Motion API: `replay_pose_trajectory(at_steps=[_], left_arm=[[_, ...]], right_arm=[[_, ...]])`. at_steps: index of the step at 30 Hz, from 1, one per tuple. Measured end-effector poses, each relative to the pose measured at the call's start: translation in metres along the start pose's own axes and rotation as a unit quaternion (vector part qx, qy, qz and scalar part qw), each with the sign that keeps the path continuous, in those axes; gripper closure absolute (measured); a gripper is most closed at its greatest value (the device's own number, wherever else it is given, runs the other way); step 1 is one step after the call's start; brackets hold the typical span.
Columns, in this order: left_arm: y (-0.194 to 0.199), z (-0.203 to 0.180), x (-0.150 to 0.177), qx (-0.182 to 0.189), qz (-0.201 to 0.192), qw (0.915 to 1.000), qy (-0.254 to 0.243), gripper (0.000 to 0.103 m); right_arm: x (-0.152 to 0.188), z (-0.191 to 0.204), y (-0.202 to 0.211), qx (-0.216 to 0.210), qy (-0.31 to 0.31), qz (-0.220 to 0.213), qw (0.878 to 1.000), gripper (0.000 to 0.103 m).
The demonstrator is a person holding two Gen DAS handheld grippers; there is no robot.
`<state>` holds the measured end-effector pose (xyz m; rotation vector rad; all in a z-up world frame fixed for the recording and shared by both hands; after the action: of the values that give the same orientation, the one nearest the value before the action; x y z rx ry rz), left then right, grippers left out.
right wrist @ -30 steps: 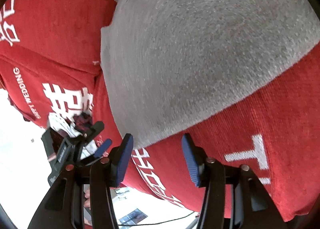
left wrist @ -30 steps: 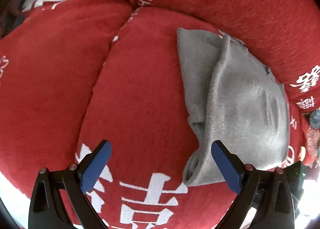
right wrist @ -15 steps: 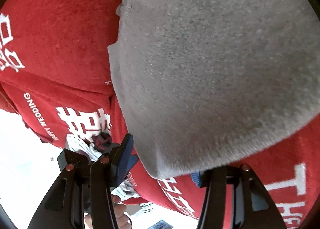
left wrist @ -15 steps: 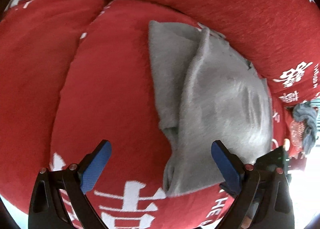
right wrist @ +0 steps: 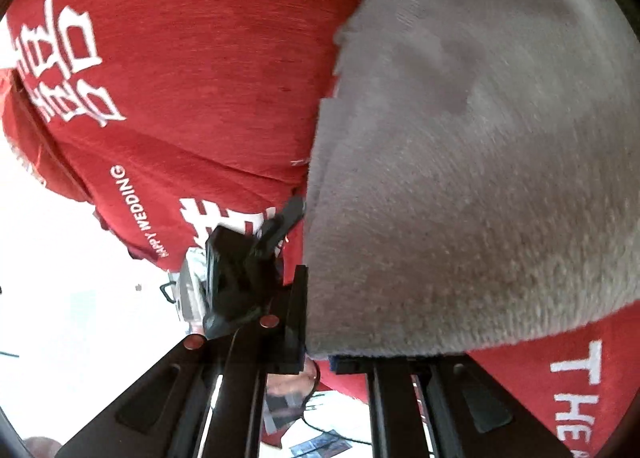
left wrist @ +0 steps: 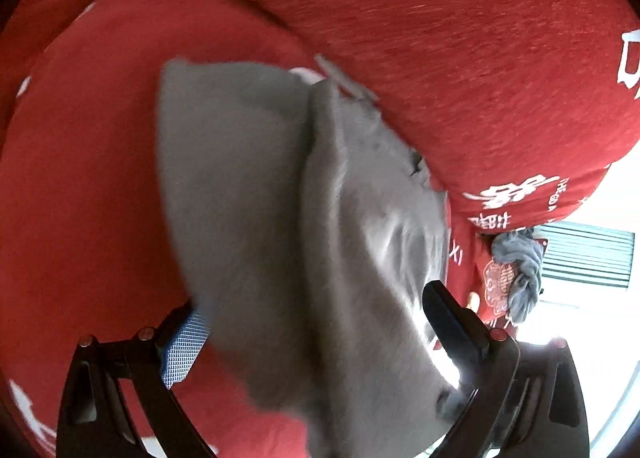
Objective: Fold small clothes
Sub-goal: 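Grasp the folded sweater edge with the left tool and lift it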
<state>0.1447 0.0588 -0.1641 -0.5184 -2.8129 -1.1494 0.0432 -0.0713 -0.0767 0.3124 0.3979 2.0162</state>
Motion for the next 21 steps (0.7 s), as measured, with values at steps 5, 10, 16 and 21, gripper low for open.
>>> replay_pose_trajectory(at_steps=[5, 10, 16, 21], left_arm=[[-0.013, -0.024, -0.006, -0.143, -0.043, 0.9848, -0.088, 0.052], [-0.023, -0.026, 0.003, -0.233, -0.048, 0.961, -0.14, 0.064], [-0.029, -0.027, 0.007, -0.274, -0.053, 0.9487, -0.148, 0.064], [-0.033, -0.029, 0.009, -0.297, -0.057, 0.9406, -0.155, 0.063]], right_arm=[[0.011, -0.016, -0.003, 0.041, 0.019, 0.043, 0.998, 0.095], [0.035, -0.036, -0.004, 0.155, 0.056, 0.125, 0.978, 0.09], [0.022, -0.031, 0.044, 0.249, 0.153, 0.125, 0.948, 0.059], [-0.021, -0.044, 0.072, 0.317, 0.186, 0.08, 0.926, 0.084]])
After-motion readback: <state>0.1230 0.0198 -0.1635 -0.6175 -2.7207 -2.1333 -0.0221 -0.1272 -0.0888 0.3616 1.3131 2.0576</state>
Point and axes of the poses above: each gripper's, at about its wrist camera, not at the fingertips, and y roughly against the way its jaws point, z to its left, x to its underside, the point moved 8 cm from there along -y, roughly the way its jaws point, and after that the axes turned 6 degrees about y, right-handed, at the moved point
